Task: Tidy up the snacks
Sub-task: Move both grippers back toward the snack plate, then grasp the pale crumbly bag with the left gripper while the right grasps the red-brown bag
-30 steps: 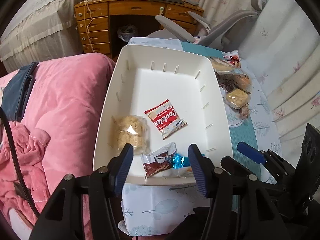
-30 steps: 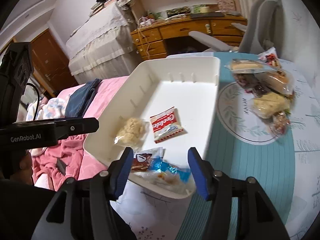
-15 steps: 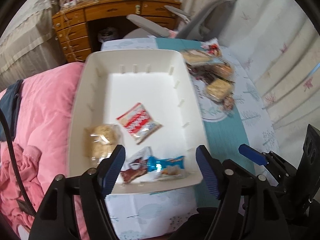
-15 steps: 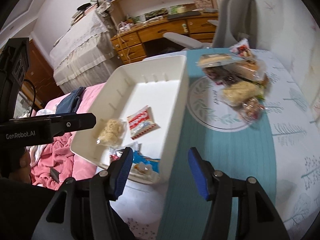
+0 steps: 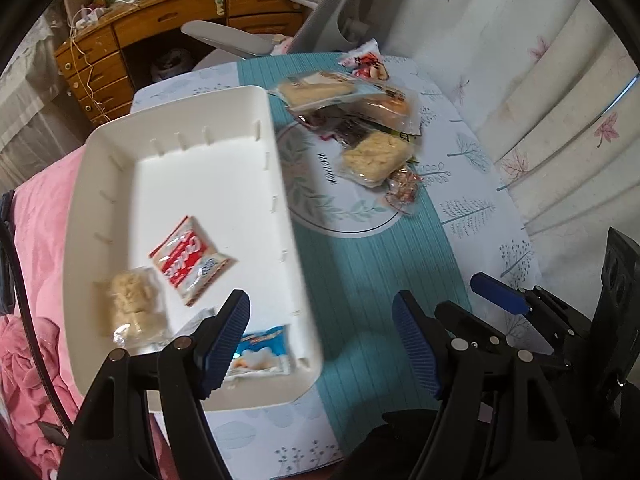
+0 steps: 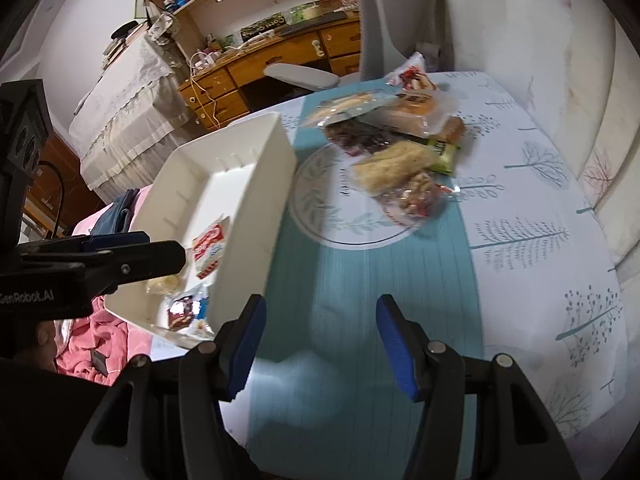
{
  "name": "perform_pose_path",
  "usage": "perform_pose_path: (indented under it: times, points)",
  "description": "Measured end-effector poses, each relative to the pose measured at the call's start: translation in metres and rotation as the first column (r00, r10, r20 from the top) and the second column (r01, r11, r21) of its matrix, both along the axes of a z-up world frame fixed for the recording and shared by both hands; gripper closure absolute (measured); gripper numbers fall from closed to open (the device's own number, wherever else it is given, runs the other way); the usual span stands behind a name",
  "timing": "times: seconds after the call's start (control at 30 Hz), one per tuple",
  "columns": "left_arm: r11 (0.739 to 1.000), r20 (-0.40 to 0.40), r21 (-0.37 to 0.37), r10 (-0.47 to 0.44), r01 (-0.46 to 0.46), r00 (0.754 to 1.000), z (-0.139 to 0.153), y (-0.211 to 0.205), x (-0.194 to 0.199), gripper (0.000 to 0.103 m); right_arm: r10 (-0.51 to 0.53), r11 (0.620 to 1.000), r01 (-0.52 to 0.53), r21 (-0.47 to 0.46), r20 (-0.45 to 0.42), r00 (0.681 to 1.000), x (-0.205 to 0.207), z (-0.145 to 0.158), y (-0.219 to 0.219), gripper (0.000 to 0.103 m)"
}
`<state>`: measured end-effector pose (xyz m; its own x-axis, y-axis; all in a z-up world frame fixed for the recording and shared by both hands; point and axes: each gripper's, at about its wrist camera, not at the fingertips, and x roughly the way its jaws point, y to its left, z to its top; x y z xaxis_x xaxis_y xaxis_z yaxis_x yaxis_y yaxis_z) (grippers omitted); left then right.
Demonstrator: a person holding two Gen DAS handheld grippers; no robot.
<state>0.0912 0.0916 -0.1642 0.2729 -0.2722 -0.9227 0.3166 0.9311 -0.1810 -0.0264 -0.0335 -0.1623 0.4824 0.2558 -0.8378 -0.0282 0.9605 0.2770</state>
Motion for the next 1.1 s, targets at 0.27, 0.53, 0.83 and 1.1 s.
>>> perform_pose_path:
  times: [0.27,0.53,0.83,1.1]
  points:
    - [0.998,-0.033,0.061,-0.027,0.029,0.999,0.003,-0.045,0.024,0.023,-0.021,0.999,0.021,0.035,-0.011,1.0,0.025,-0.009,-0.039,0.045]
    - [0.989,-0.036,0.134,-0.049,0.054,0.998,0.0,-0.083,0.062,0.022,-0.06,0.989,0.069,0.133,-0.071,0.996,0.057,-0.035,-0.076,0.045]
    - [0.973,-0.037,0.212,-0.085,0.091,0.996,-0.02,-0.123,0.12,0.019,-0.105,0.963,0.135,0.233,-0.138,0.985,0.094,-0.065,-0.099,0.037]
    - [0.963,-0.09,0.217,-0.141,0.157,0.986,-0.064,-0.153,0.153,0.018,-0.109,0.967,0.139,0.215,-0.142,0.984,0.116,-0.083,-0.096,0.037]
